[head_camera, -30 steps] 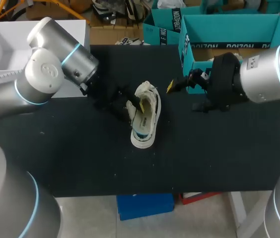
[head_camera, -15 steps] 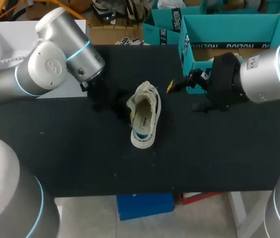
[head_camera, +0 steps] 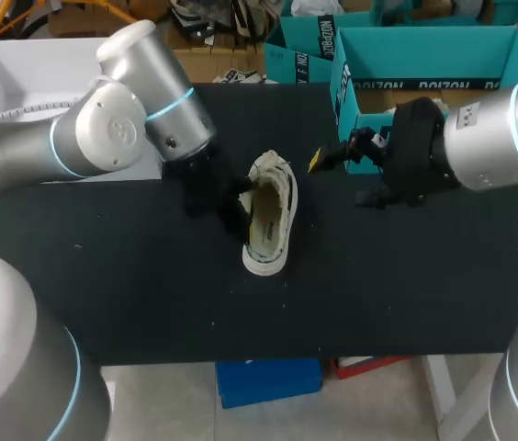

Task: Take the shoe out of the shoebox, open the shoe tongue, remove and reinsert the insole, then place the shoe into the shoebox

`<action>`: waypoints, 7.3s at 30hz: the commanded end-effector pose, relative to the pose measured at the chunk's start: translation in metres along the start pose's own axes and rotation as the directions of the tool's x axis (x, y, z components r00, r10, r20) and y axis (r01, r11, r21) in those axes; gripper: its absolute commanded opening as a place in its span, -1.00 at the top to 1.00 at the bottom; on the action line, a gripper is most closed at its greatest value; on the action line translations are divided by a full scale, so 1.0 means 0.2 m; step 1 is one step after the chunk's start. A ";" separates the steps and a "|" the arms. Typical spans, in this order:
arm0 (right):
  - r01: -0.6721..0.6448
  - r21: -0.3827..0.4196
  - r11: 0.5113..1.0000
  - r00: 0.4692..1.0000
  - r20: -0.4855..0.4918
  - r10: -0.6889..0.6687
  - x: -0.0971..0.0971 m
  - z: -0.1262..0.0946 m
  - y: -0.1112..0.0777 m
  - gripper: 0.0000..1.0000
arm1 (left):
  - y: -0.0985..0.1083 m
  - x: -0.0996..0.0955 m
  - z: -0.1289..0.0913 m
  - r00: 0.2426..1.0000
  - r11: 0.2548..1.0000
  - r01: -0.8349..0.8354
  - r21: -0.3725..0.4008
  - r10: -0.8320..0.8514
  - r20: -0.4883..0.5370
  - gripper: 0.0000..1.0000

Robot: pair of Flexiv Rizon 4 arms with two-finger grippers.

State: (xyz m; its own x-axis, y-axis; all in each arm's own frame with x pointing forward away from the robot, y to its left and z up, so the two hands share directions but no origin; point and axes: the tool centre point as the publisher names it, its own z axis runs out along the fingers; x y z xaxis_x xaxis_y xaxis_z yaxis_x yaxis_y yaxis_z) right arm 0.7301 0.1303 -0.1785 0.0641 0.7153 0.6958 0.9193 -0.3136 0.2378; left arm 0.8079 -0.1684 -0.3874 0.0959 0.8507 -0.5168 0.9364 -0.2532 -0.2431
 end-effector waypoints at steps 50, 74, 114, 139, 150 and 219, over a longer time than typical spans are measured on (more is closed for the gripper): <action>0.000 -0.001 1.000 1.000 0.001 0.000 0.00 0.00 0.00 -1.00 | 0.10 0.04 0.22 0.932 0.992 -0.121 0.023 0.122 -0.341 1.00; 0.000 -0.001 1.000 1.000 0.001 0.000 0.00 0.00 0.00 -1.00 | -0.02 -0.07 -0.17 0.955 0.992 -0.124 -0.017 0.115 -0.273 1.00; 0.000 -0.001 1.000 1.000 0.001 0.000 0.00 0.00 0.00 -1.00 | 0.39 -0.15 -0.33 0.971 0.965 0.206 -0.163 -0.181 0.158 1.00; 0.000 -0.001 1.000 1.000 0.001 0.000 0.00 0.00 0.00 -1.00 | 0.29 -0.11 -0.51 0.967 0.970 0.176 -0.166 -0.139 0.212 1.00; 0.000 -0.001 1.000 1.000 0.001 0.000 0.00 0.00 0.00 -1.00 | 0.51 -0.18 -0.34 0.954 0.950 0.232 -0.210 -0.180 0.239 1.00; 0.000 -0.001 1.000 1.000 0.001 0.000 0.00 0.00 0.00 -1.00 | -0.04 0.26 -0.94 0.761 0.759 0.646 -0.078 -0.634 0.135 -1.00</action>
State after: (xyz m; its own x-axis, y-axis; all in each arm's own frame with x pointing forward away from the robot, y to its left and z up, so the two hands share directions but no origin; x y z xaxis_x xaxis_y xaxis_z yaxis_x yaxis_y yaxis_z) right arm 0.7301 0.1303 -0.1783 0.0642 0.7156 0.6956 0.9193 -0.3136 0.2378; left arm 0.8667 -0.0309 -0.2537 -0.4915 0.7759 -0.3953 0.8365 0.2944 -0.4623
